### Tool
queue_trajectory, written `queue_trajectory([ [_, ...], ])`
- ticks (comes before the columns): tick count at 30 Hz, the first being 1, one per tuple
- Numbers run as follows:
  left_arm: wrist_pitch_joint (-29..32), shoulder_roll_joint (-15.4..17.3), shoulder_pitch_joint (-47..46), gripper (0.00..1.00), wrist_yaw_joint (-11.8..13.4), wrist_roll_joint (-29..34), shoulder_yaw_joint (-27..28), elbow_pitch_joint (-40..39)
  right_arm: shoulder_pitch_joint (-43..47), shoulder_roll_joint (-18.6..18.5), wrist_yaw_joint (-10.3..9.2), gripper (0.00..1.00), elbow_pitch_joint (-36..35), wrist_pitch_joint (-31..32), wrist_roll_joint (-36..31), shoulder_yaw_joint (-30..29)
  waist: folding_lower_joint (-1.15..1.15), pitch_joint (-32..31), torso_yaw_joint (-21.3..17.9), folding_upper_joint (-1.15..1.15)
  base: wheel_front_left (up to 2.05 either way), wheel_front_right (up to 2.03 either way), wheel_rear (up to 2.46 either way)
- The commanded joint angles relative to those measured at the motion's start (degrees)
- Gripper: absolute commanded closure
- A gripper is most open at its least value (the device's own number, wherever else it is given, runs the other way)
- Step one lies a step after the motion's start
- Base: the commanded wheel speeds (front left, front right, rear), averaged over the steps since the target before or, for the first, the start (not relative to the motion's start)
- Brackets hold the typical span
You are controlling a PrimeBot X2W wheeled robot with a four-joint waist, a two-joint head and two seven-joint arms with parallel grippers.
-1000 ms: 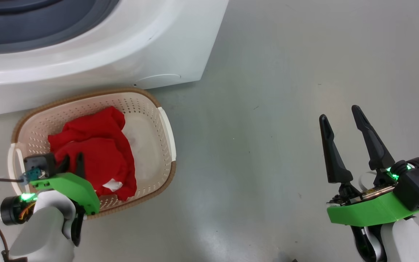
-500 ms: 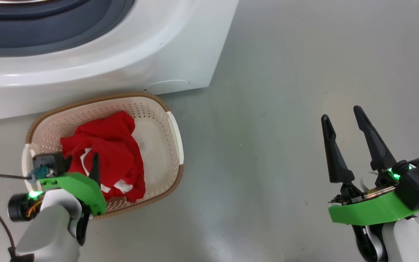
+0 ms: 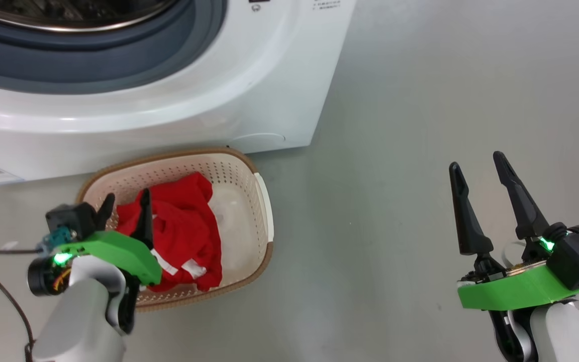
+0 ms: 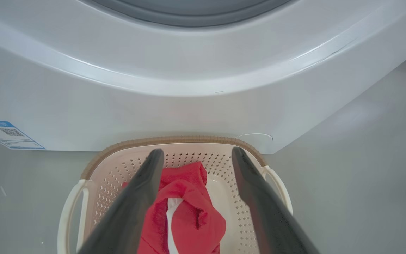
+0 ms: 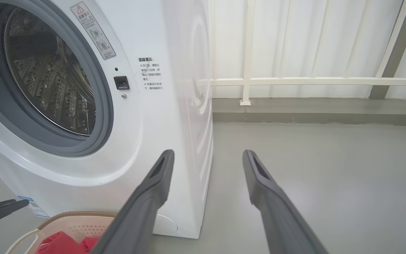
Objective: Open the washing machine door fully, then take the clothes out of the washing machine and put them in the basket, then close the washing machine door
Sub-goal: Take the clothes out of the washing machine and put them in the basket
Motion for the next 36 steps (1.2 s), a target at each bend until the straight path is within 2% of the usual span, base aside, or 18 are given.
queue_trajectory([
  [1,-0.7,1.35,2.64,0.0,1.03,0.92,2.14,-3.56,1.13,-0.63,0.36,0.0,-1.02,-0.36,-0.2,0.88,0.0,-2.03,0.99,0.0,0.0,0.0,0.0],
  [15,-0.7,-0.77,15.0,0.0,4.49,7.34,7.2,-27.41,3.21,-0.63,0.36,0.0,-0.2,-0.36,-0.9,-0.3,0.0,-8.13,2.85,0.0,0.0,0.0,0.0],
  [26,-0.7,-2.15,22.24,0.0,3.92,11.92,8.18,-42.77,4.73,-0.63,0.36,0.0,0.42,-0.36,-1.74,-1.16,0.0,-12.32,3.84,0.0,0.0,0.0,0.0],
  [36,-0.7,-2.82,29.3,0.0,3.41,12.24,8.41,-48.95,7.37,-0.63,0.36,0.0,0.83,-0.36,-1.85,-1.66,0.0,-17.3,4.74,0.0,0.0,0.0,0.0],
])
